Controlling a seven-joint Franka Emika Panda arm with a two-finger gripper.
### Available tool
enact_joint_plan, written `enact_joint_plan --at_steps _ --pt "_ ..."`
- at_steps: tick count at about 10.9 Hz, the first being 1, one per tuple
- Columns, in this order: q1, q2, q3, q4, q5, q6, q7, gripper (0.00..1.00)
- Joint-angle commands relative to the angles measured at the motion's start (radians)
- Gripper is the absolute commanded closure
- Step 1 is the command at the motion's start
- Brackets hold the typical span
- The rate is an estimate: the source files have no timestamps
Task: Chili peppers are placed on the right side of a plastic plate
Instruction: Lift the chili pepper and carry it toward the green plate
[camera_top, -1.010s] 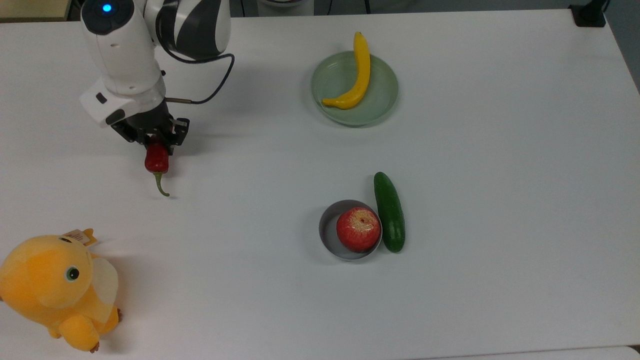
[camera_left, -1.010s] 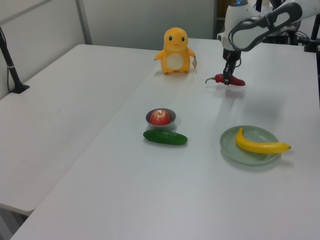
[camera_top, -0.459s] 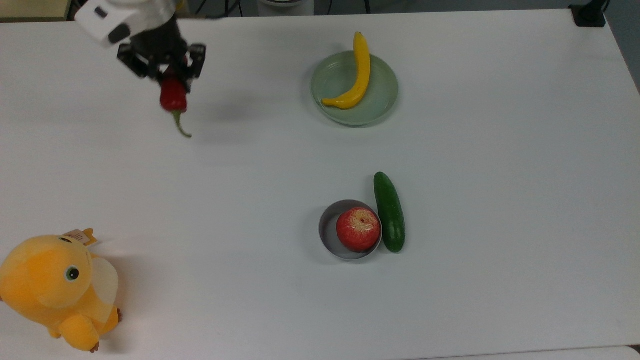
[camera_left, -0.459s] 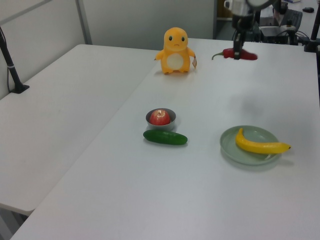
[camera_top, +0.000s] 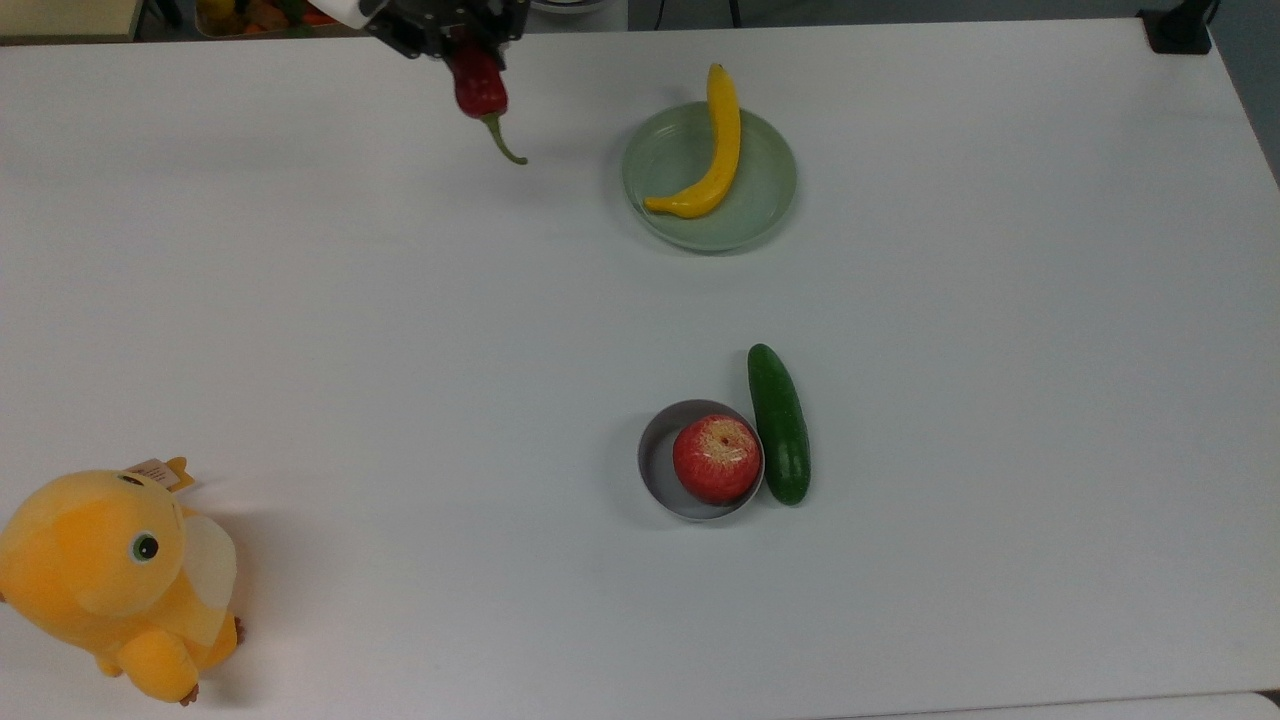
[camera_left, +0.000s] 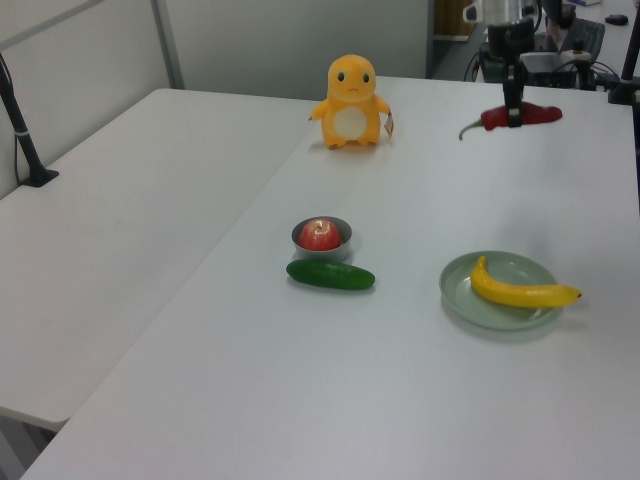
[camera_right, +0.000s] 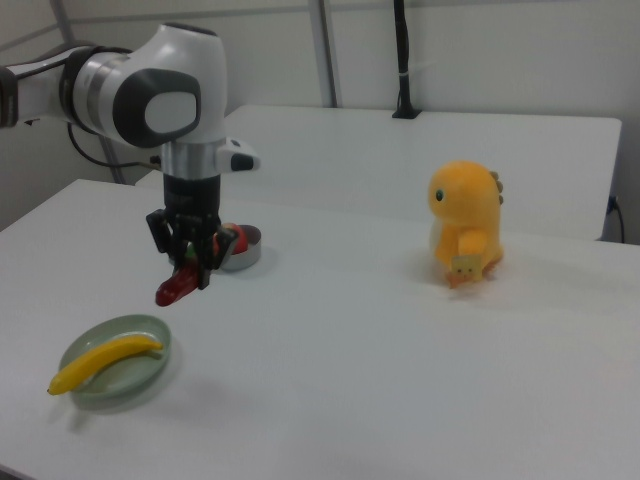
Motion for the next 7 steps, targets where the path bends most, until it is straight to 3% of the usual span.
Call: enact_joint_plan --at_steps 1,3,7 --pt "0.005 -0.02 0.062 -0.108 0.05 0.018 0.127 0.8" --pt "0.005 -0.019 0.148 -0.229 0.05 0.155 0.219 0.8" --pt "0.032 -0.006 0.165 -0.417 0.048 0.441 0.241 0.8"
